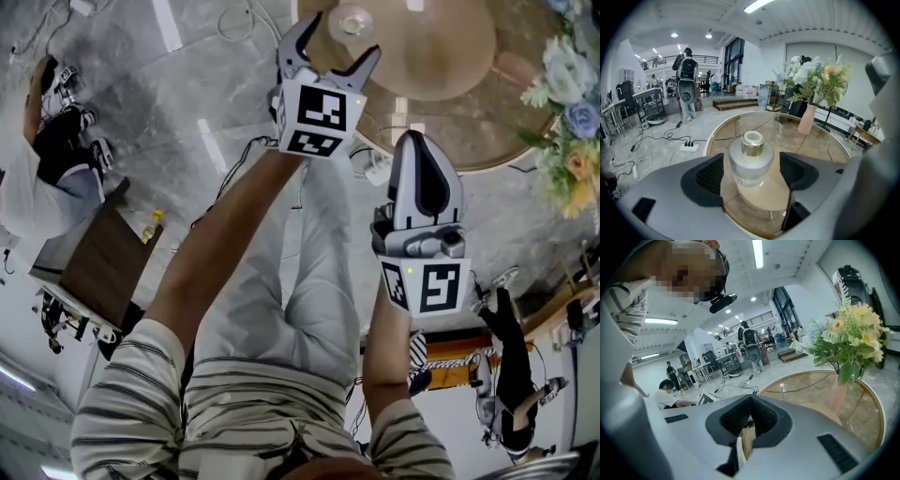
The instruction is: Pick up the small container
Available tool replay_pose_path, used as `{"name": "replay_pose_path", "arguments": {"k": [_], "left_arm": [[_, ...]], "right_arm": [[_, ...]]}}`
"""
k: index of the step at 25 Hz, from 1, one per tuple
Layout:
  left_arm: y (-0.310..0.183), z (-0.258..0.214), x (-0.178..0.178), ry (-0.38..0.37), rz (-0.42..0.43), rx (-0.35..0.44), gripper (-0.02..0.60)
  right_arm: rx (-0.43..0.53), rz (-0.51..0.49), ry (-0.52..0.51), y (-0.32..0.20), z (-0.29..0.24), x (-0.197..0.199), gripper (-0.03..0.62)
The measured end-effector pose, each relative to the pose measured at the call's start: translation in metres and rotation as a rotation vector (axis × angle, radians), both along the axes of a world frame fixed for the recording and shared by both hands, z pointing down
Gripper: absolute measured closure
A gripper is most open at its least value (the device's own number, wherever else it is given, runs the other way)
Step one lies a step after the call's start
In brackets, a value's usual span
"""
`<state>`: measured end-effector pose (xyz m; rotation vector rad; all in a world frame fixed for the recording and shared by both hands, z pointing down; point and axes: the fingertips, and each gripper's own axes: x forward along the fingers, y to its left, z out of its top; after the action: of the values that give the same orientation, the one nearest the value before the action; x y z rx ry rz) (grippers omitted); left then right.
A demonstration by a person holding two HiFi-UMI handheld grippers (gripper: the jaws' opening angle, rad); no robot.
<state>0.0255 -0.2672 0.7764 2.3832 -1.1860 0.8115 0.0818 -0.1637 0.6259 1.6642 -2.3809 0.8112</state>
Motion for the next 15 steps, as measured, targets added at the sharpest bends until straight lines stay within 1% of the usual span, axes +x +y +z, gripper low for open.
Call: {"name": "replay_pose_path", "arguments": {"k": [5,9,12,15], "left_arm": [[-0.011,0.016,0.003,-0.001,-0.001,-0.004,0.213],[-0.018,0.027,0.008,-0.019,0.020,0.003,0.212],[-0.026,0.032,0.012,-0.010,0.024,0.010,0.209],[-0.028,0.035,0.018,-0.008,0.039,0.020,0.210]], "right_arm": [[-0.004,0.007,0.010,-0.004,0.006,0.001,0.583],[-0.014,0.005,0.016,-0.005,0.008,0.001,0.583],[-0.010,-0.004,0.029,-0.008,0.009,0.002,0.583],[-0.015,0.005,0.020,-0.008,0.012,0.004,0.583]]}}
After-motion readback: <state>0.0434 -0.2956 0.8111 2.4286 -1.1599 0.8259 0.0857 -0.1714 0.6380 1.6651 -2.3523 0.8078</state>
